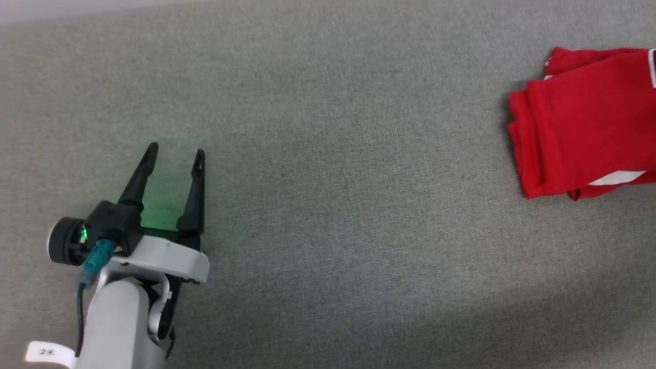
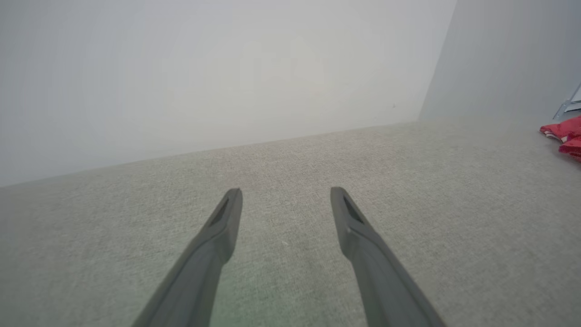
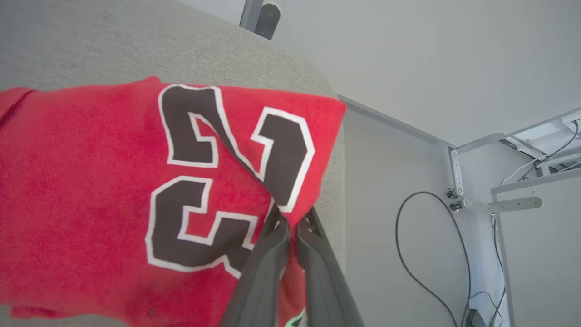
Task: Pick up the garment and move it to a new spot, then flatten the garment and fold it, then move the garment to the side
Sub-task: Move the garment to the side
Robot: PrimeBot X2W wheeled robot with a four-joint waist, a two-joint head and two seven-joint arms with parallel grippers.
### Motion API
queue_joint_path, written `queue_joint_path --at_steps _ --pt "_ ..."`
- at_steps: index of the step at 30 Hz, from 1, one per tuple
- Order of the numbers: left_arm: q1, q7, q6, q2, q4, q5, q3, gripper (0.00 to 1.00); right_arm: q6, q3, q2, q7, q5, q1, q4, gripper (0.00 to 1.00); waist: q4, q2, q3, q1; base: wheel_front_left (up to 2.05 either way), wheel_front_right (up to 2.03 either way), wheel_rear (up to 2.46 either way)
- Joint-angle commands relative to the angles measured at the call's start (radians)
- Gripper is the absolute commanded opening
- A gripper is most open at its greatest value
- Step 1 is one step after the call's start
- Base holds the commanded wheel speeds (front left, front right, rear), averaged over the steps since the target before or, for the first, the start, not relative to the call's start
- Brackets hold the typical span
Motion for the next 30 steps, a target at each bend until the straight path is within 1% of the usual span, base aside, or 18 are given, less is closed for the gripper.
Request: queue_joint_path --at_steps 1,5,11,17,28,29,30 --pt "-0.007 -0.003 -0.002 0.003 -0.002 0.008 -0.004 1.0 -0.001 0.007 -0.012 -0.019 -0.011 -0.023 0.016 0.0 -0.013 0.0 0.031 0.0 0.0 0.0 0.0" --pt "-0.024 -0.003 -0.002 0.017 -0.005 0.003 -0.006 1.0 -0.001 0.039 -0.025 -0.055 -0.037 -0.057 0.069 0.0 -0.017 0.0 0.054 0.0 0.0 0.0 0.0" --pt "-0.036 -0.003 -0.002 0.021 -0.004 0.007 -0.014 1.0 -0.001 0.078 -0.035 -0.101 -0.101 -0.108 0.15 0.0 -0.024 0.0 0.076 0.0 0.0 0.0 0.0" --pt "-0.046 -0.003 -0.002 0.027 0.004 0.004 -0.025 1.0 -0.001 0.096 -0.013 -0.134 -0.146 -0.141 0.233 0.0 -0.026 0.0 0.086 0.0 0.0 0.0 0.0" --pt "-0.063 -0.003 -0.002 0.036 0.02 -0.007 -0.047 1.0 -0.001 0.111 0.029 -0.164 -0.133 -0.168 0.357 0.0 -0.02 0.0 0.085 0.0 0.0 0.0 0.0" --pt "-0.063 -0.003 -0.002 0.035 0.022 -0.008 -0.048 1.0 -0.001 0.112 0.033 -0.165 -0.133 -0.169 0.366 0.03 -0.019 0.0 0.083 0.0 0.0 0.0 0.0" --pt "-0.064 -0.003 -0.002 0.034 0.023 -0.009 -0.049 1.0 -0.001 0.113 0.039 -0.167 -0.136 -0.172 0.375 0.3 -0.019 0.0 0.081 0.0 0.0 0.0 0.0"
